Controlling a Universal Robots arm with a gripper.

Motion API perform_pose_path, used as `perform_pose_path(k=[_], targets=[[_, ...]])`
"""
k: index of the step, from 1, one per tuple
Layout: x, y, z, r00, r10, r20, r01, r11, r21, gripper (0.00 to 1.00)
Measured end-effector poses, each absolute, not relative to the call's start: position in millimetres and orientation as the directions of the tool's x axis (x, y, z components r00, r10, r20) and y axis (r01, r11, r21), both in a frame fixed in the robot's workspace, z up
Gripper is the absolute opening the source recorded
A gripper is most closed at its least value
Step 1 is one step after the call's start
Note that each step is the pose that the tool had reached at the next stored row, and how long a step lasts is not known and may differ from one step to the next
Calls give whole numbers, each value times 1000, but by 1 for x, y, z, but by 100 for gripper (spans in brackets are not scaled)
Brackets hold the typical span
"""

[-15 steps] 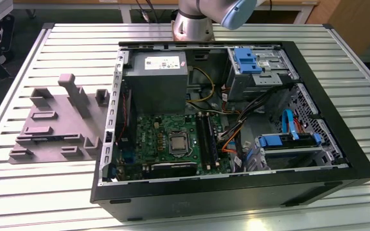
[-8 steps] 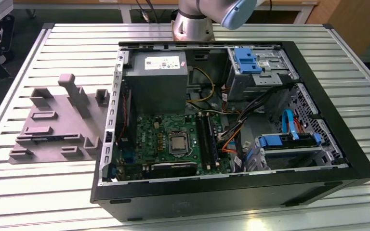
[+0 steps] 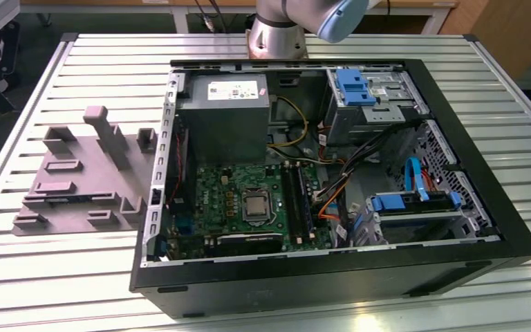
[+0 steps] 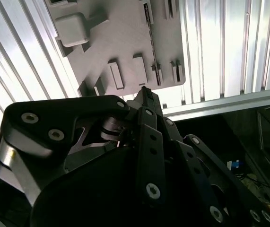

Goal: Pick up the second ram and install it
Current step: 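Pick up the second ram and move it above second insertion slot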

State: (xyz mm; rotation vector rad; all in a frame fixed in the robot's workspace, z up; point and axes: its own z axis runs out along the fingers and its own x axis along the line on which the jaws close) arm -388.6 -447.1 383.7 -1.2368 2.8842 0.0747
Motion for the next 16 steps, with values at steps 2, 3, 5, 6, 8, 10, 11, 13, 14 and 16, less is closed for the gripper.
perform_pose_path(k=[2,3,5,6,8,10,11,13,14,16], targets=[[-389,-447,384,-676,-737,-21,-737,675,43,11],[-389,-447,384,-667,-745,-21,-745,666,43,11],[-389,-447,384,-651,-759,-21,-759,649,43,11],[-389,-447,384,-645,-764,-21,-764,643,43,11],[-389,-447,384,-641,-768,-21,-768,639,43,11],[-389,-447,384,-640,-768,-21,-768,639,43,11],[-389,-447,384,-639,-769,-21,-769,638,43,11],[-389,-447,384,-639,-769,-21,-769,638,43,11],[-389,-447,384,-639,-769,-21,-769,638,43,11],[-389,-447,384,-639,-769,-21,-769,638,43,11]])
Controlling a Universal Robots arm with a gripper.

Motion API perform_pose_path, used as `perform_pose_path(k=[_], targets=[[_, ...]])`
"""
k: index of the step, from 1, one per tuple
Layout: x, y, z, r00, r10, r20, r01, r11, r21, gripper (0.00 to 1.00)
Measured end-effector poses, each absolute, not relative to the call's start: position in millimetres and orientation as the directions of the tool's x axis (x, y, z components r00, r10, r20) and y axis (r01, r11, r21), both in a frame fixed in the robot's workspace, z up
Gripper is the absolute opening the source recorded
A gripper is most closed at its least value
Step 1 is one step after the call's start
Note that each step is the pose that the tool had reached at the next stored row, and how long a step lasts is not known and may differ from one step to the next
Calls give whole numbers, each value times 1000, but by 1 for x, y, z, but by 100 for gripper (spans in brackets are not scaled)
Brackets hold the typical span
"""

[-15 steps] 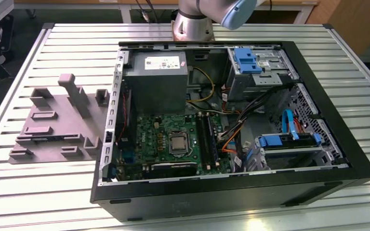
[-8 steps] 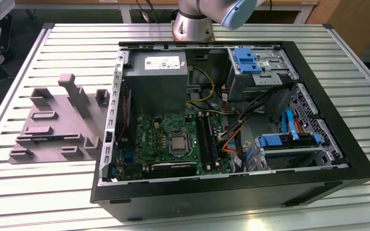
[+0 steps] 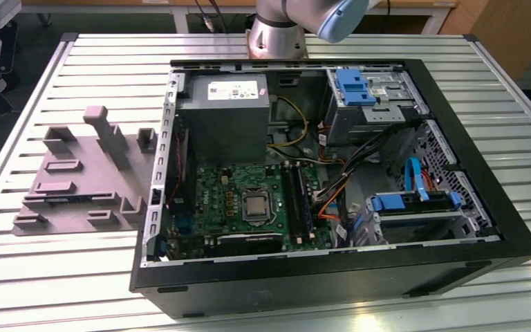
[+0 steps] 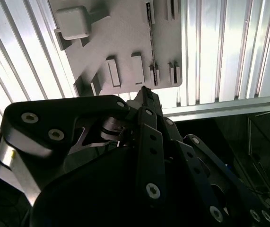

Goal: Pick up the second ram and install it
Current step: 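Pick up the second ram and move it above second insertion slot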

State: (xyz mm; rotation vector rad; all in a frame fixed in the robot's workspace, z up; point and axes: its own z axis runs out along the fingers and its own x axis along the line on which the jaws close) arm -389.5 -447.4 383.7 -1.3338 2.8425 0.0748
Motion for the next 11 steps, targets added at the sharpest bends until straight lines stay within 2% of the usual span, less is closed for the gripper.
perform_pose_path(k=[11], targets=[[-390,-447,384,-620,-784,-21,-784,619,43,11]])
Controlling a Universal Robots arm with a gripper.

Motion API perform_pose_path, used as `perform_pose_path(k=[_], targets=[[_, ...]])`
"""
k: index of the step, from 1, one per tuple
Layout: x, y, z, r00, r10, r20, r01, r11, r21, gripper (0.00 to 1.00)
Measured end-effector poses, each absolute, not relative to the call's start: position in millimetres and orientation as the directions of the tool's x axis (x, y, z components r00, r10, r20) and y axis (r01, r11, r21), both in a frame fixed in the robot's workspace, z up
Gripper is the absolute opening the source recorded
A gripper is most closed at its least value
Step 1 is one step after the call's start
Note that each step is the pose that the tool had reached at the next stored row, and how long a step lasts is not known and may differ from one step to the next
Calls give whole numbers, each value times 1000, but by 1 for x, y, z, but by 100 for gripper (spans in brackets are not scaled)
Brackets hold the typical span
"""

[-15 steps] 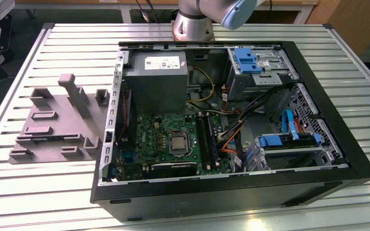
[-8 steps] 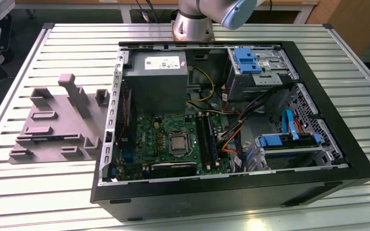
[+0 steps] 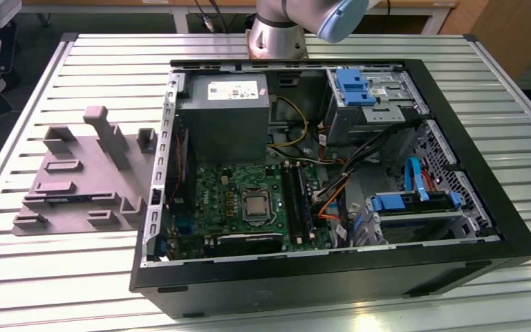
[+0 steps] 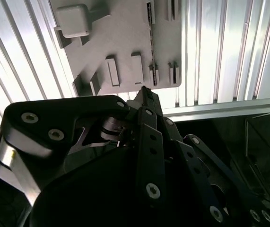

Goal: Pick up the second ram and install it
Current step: 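Pick up the second ram and move it above second insertion slot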

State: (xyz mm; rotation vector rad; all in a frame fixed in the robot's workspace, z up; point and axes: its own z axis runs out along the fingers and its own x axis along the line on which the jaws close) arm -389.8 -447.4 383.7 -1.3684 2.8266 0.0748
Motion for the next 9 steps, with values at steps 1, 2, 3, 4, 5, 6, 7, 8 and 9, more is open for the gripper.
perform_pose_path(k=[1,2,3,4,5,6,7,8,9], targets=[[-390,-447,384,-616,-787,-21,-787,615,43,11],[-390,-447,384,-612,-790,-21,-790,611,43,11],[-390,-447,384,-607,-794,-21,-794,606,43,11],[-390,-447,384,-603,-797,-21,-797,602,43,11],[-390,-447,384,-599,-801,-21,-801,598,43,11],[-390,-447,384,-595,-804,-21,-804,593,43,11],[-390,-447,384,-590,-807,-21,-807,589,43,11],[-390,-447,384,-586,-810,-21,-810,585,43,11],[-390,-447,384,-583,-812,-21,-812,582,43,11]])
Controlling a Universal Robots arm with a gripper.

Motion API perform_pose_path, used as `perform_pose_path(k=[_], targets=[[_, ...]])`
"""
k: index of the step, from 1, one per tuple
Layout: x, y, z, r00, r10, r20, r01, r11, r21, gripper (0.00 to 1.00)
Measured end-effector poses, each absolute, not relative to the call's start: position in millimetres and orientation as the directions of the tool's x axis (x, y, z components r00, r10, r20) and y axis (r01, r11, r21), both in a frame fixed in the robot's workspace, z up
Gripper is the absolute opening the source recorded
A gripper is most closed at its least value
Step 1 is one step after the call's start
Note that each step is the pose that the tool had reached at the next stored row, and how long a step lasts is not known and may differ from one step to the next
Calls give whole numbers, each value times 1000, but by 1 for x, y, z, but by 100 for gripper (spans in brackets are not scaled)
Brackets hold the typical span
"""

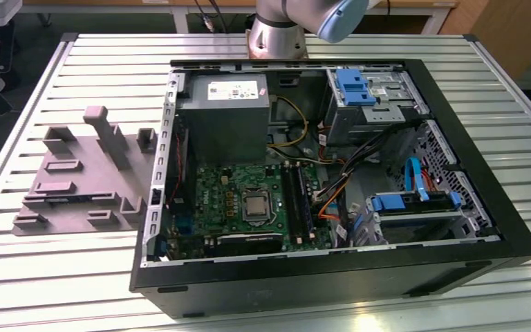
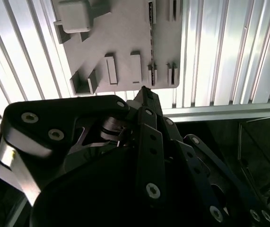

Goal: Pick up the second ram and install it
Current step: 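Pick up the second ram and move it above second insertion slot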

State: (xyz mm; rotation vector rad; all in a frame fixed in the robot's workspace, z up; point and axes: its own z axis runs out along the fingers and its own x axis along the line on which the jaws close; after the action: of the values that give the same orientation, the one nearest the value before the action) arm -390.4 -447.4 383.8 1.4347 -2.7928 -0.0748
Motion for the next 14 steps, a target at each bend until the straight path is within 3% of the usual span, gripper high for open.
perform_pose_path(k=[14], targets=[[-391,-447,384,-532,-846,-21,-846,531,43,11]])
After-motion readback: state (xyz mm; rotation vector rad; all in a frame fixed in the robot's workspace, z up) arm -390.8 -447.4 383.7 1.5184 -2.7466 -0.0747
